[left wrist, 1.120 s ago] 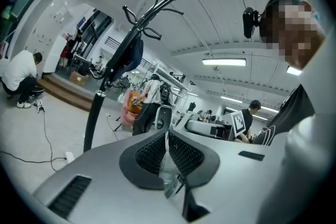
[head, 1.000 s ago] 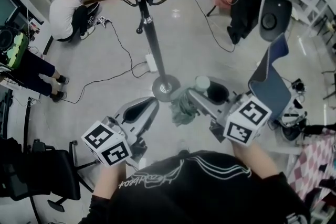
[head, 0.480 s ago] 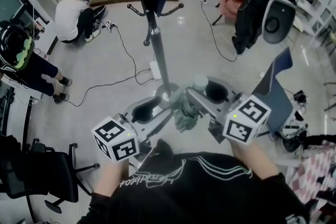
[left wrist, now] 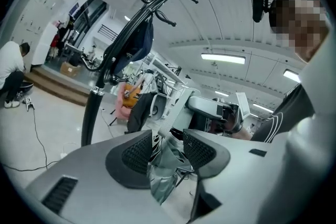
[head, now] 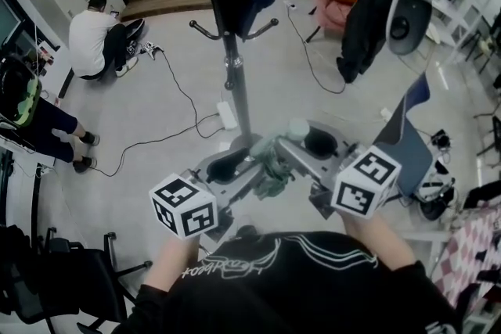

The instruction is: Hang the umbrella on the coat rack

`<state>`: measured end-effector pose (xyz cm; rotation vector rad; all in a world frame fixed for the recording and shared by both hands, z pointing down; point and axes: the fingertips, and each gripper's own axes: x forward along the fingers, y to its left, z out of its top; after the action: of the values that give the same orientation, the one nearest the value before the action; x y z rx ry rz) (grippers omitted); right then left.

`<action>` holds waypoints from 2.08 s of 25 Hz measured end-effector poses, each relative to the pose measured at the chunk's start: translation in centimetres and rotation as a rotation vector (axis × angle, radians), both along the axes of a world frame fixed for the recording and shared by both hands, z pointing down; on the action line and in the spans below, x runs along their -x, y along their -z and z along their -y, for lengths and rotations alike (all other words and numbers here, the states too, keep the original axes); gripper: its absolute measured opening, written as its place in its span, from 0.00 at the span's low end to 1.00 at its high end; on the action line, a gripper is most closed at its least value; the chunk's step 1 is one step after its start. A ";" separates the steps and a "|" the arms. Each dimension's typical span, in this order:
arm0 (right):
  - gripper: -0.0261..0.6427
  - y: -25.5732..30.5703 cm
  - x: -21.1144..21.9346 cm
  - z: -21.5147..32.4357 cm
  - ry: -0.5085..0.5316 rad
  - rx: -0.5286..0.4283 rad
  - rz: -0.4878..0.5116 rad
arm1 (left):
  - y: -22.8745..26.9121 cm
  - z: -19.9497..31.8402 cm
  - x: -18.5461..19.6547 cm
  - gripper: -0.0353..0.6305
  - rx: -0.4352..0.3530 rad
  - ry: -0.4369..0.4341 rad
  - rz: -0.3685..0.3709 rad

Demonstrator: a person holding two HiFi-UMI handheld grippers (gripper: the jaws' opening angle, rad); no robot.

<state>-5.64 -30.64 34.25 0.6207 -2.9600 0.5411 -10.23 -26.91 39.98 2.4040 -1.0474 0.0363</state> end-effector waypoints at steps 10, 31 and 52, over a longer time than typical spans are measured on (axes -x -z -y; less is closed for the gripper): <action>0.30 -1.6 2.9 1.6 -0.058 0.039 -0.038 | -0.1 2.0 3.7 0.16 0.004 -0.039 -0.034; 0.30 -2.5 6.2 6.6 -0.163 0.031 -0.033 | 2.4 8.2 8.6 0.10 -0.043 -0.075 -0.015; 0.30 -7.7 7.0 14.1 -0.297 0.052 -0.094 | 0.3 16.4 10.3 0.10 -0.085 -0.112 0.056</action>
<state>-12.63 -44.70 41.92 1.0579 -2.7719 0.5883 -20.50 -43.33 39.66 2.5496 -0.9559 0.1004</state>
